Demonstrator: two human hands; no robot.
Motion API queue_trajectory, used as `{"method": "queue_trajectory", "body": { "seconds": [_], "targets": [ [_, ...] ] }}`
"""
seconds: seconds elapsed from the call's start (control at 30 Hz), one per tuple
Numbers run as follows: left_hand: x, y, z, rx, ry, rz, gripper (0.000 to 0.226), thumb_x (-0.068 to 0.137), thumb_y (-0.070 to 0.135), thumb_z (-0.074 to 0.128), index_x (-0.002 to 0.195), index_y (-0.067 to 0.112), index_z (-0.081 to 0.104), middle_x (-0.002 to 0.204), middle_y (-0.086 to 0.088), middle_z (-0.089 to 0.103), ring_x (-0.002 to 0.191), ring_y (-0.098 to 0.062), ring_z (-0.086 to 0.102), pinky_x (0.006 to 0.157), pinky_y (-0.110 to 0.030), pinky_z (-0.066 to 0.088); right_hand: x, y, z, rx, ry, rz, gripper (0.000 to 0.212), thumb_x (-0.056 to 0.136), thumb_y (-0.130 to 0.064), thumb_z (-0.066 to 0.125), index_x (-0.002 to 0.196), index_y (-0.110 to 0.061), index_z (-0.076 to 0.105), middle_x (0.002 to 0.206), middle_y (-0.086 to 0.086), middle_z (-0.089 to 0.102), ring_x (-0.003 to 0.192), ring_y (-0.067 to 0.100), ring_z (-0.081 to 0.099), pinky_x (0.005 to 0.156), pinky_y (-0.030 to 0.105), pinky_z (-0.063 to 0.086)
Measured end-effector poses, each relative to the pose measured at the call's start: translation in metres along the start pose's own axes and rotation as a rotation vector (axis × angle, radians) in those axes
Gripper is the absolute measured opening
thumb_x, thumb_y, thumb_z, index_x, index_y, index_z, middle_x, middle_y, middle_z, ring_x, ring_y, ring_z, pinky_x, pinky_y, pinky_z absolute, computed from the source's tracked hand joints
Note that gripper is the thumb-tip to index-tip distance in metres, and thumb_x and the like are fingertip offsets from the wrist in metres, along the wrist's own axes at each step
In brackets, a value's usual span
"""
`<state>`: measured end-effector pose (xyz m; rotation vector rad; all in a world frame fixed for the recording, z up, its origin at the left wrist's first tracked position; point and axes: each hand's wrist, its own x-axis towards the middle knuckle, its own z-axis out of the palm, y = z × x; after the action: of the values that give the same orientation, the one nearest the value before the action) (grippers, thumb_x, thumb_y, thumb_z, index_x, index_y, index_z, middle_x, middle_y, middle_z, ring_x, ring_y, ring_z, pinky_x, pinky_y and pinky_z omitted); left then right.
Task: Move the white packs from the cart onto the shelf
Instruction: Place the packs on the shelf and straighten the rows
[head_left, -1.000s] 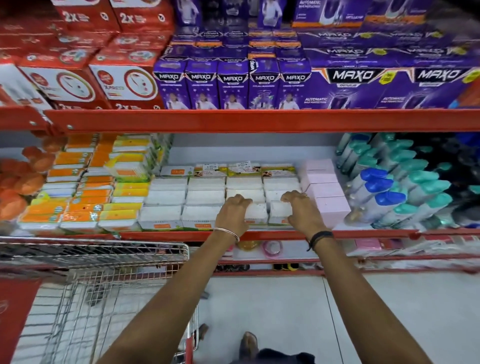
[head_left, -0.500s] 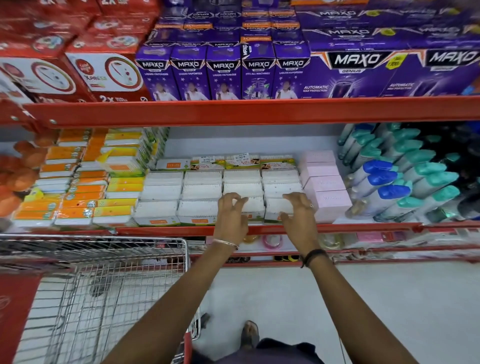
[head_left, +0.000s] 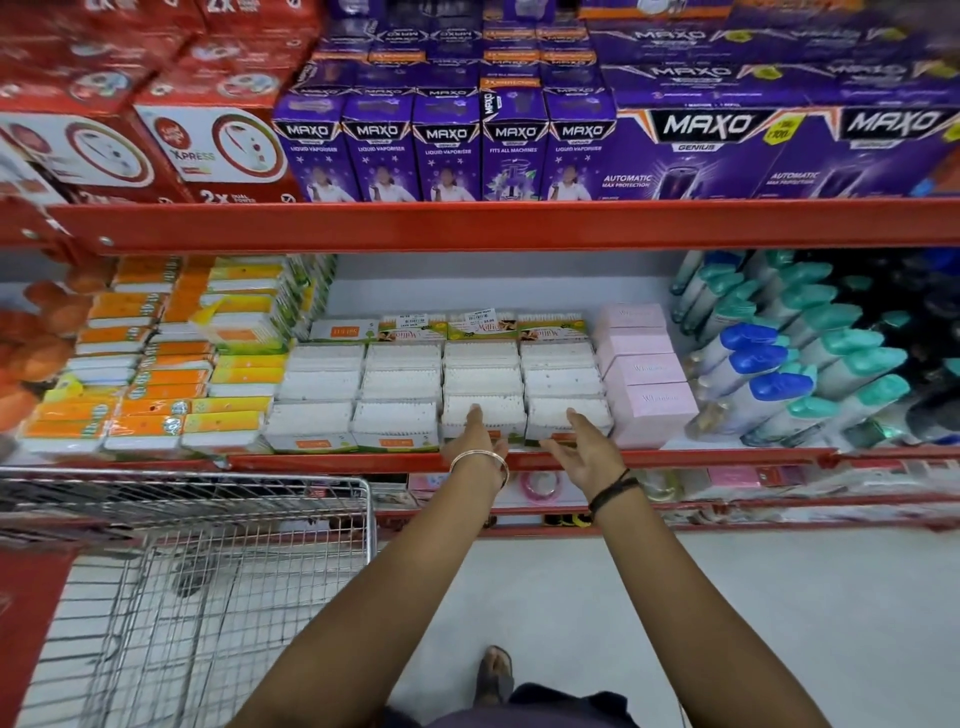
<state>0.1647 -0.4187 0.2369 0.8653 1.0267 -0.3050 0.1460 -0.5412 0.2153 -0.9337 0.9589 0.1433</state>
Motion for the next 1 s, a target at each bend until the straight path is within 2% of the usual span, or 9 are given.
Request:
{"method": "queue_trajectory", "body": {
  "seconds": [0.17,0.3,0.4,0.57,0.67,0.73,0.8,0.9,1.0],
  "targets": [
    [0.004,0.004,0.002,-0.058,0.038,-0.012,0.053,0.084,0.022,0.067,0.128,0.007,0.042,0.143,-0.016,0.038,0.113,-0.038,0.055,0.090,-0.043,0.056,-0.001,-0.004,0.003,0.044,0.060,0.042,0.053,0.086,-0.020,0.066,0.131,-0.006,0.043,0.140,0.022,0.045,0.092,0.031,0.070,0.045,0.021,0.058],
    [0.003,0.004,0.001,-0.035,0.032,-0.019,0.059,0.085,0.023,0.066,0.134,0.009,0.036,0.146,-0.014,0.036,0.100,-0.036,0.065,0.083,-0.036,0.057,-0.001,-0.004,0.003,-0.041,-0.019,-0.008,0.051,0.093,-0.020,0.056,0.134,0.002,0.036,0.139,0.025,0.044,0.119,0.035,0.056,0.052,0.022,0.058],
    [0.001,0.005,-0.001,-0.023,0.014,-0.012,0.060,0.084,0.024,0.067,0.134,0.009,0.037,0.144,-0.015,0.038,0.100,-0.035,0.065,0.079,-0.037,0.057,-0.002,-0.003,0.002,-0.044,-0.022,-0.017,0.055,0.093,-0.021,0.057,0.136,0.004,0.033,0.139,0.025,0.045,0.120,0.035,0.054,0.055,0.022,0.060],
    [0.004,0.003,-0.020,0.055,-0.040,0.008,0.062,0.084,0.034,0.065,0.132,0.006,0.038,0.131,-0.019,0.049,0.101,-0.029,0.058,0.073,-0.036,0.056,-0.016,0.008,0.010,0.082,0.020,0.034,0.049,0.088,-0.021,0.064,0.128,-0.002,0.046,0.129,0.021,0.055,0.101,0.026,0.066,0.081,0.029,0.059],
    [0.008,0.011,-0.050,0.025,0.110,0.070,0.063,0.082,0.042,0.064,0.127,0.004,0.041,0.125,-0.018,0.052,0.105,-0.032,0.056,0.065,-0.034,0.052,-0.032,0.030,0.026,0.033,-0.032,0.049,0.041,0.090,-0.017,0.060,0.125,0.001,0.049,0.112,0.024,0.060,0.094,0.028,0.063,0.099,0.036,0.050],
    [0.018,0.029,-0.073,0.047,0.256,0.156,0.069,0.082,0.047,0.061,0.129,0.003,0.039,0.132,-0.018,0.049,0.113,-0.038,0.052,0.079,-0.039,0.053,-0.045,0.050,0.047,0.025,-0.127,0.090,0.040,0.093,-0.016,0.056,0.129,0.000,0.046,0.110,0.024,0.059,0.096,0.029,0.061,0.094,0.035,0.049],
    [0.030,0.051,-0.092,0.089,0.368,0.210,0.071,0.082,0.050,0.058,0.131,0.003,0.036,0.138,-0.022,0.044,0.118,-0.041,0.049,0.096,-0.050,0.048,-0.052,0.067,0.072,0.021,-0.216,0.146,0.042,0.095,-0.014,0.052,0.132,0.001,0.041,0.126,0.031,0.052,0.109,0.034,0.058,0.093,0.035,0.048],
    [0.042,0.086,-0.112,0.112,0.440,0.245,0.072,0.083,0.051,0.056,0.133,0.005,0.033,0.141,-0.023,0.039,0.122,-0.042,0.045,0.101,-0.054,0.042,-0.063,0.085,0.114,0.066,-0.298,0.221,0.041,0.094,-0.009,0.053,0.130,0.003,0.040,0.135,0.034,0.042,0.123,0.038,0.051,0.095,0.036,0.046],
    [0.057,0.110,-0.123,0.147,0.445,0.246,0.076,0.079,0.053,0.059,0.133,0.006,0.033,0.140,-0.025,0.042,0.121,-0.043,0.047,0.100,-0.056,0.041,-0.066,0.099,0.147,0.089,-0.289,0.234,0.036,0.091,-0.009,0.057,0.125,-0.001,0.046,0.136,0.032,0.043,0.122,0.035,0.052,0.093,0.034,0.048]
  ]
}}
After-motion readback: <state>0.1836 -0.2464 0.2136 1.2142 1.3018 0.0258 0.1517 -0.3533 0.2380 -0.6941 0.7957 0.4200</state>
